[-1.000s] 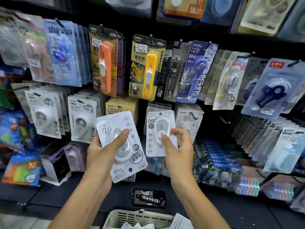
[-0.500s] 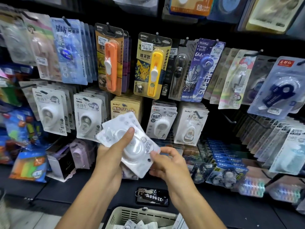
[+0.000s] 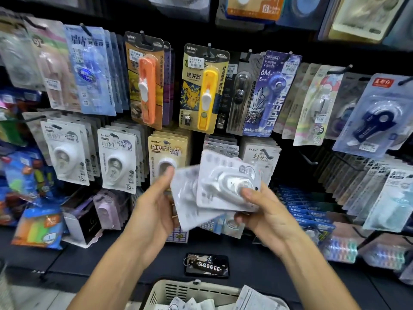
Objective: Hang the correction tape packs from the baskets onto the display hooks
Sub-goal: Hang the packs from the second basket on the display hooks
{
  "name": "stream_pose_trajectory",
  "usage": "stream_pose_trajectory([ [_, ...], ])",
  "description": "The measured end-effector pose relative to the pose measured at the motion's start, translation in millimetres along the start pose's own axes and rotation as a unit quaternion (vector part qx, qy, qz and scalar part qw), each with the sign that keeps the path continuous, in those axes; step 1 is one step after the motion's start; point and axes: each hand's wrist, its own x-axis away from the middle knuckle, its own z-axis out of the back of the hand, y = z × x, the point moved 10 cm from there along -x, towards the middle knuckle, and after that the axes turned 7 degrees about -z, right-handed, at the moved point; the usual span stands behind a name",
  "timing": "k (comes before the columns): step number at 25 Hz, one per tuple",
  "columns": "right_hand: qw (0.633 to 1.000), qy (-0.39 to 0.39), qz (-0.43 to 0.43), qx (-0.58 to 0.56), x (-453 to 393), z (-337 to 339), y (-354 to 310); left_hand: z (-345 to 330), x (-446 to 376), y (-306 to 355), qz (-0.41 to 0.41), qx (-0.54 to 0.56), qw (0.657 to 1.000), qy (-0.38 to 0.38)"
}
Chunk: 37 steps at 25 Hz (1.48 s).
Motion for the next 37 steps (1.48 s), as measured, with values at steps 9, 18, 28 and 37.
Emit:
stream_pose_trajectory([
  [9,0.997,0.057,0.009,0.056,-11,13,-24,-22,10,-35,0.11,0.029,0.99,-0.08],
  [18,0.944,-0.074,-0.05,0.317,14,-3,-25,-16,7,-41,0.099,-0.032,0.991,-0.088],
  [28,0.998,0.021,0.058,-0.031,14,-34,27,10,-6,-29,-0.054,-0.042,0.991,0.112],
  [37,0.974,0.132,0.084,0.162,-20,-7,-16,58,-7,6,-0.1,-0.055,0.962,0.246],
])
